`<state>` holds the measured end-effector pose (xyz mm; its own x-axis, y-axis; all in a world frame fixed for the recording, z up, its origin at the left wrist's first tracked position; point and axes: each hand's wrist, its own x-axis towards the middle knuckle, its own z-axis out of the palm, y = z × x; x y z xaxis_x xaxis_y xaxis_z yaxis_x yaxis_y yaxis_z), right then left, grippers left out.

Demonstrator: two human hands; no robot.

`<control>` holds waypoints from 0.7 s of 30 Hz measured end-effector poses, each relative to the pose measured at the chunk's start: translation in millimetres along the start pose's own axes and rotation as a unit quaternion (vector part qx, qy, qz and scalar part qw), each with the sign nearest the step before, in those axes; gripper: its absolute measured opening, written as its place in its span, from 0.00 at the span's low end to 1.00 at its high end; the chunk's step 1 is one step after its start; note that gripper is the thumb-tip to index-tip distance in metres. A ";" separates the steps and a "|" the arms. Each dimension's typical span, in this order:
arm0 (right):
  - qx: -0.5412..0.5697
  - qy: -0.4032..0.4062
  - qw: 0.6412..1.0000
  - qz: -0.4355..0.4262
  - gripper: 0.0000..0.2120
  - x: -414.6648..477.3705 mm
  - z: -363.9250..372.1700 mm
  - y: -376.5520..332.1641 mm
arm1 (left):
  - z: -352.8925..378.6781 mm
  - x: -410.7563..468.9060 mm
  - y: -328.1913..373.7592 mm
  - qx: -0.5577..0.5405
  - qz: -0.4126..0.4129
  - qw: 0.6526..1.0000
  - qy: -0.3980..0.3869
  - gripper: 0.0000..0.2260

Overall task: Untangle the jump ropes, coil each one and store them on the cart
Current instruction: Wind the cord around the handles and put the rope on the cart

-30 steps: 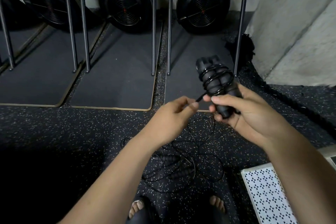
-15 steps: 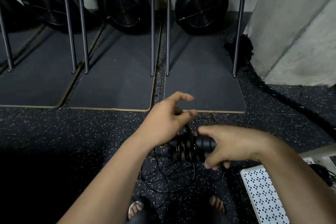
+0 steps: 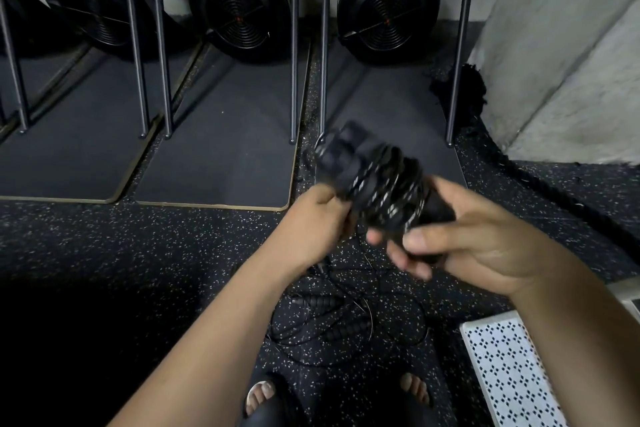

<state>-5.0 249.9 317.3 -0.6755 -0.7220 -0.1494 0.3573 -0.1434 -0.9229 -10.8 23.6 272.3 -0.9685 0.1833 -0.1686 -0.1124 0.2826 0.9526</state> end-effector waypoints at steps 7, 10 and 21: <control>-0.049 0.346 0.937 -0.010 0.20 17.6 -14.0 13.8 | 2.8 -0.4 0.5 0.076 0.031 0.996 -0.031 0.07; -0.186 0.393 0.896 0.087 0.21 17.3 -27.2 27.4 | 3.3 -0.4 -0.4 0.093 0.029 0.995 -0.039 0.11; -0.395 0.022 0.854 0.338 0.28 12.1 -2.3 31.9 | -2.8 0.7 -3.9 0.035 0.035 0.994 -0.101 0.17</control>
<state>-3.3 238.1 285.2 -0.5173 -0.4296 -0.7402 0.1408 0.8104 -0.5687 -11.7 20.0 269.2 -0.9079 0.3884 -0.1575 -0.0240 0.3268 0.9448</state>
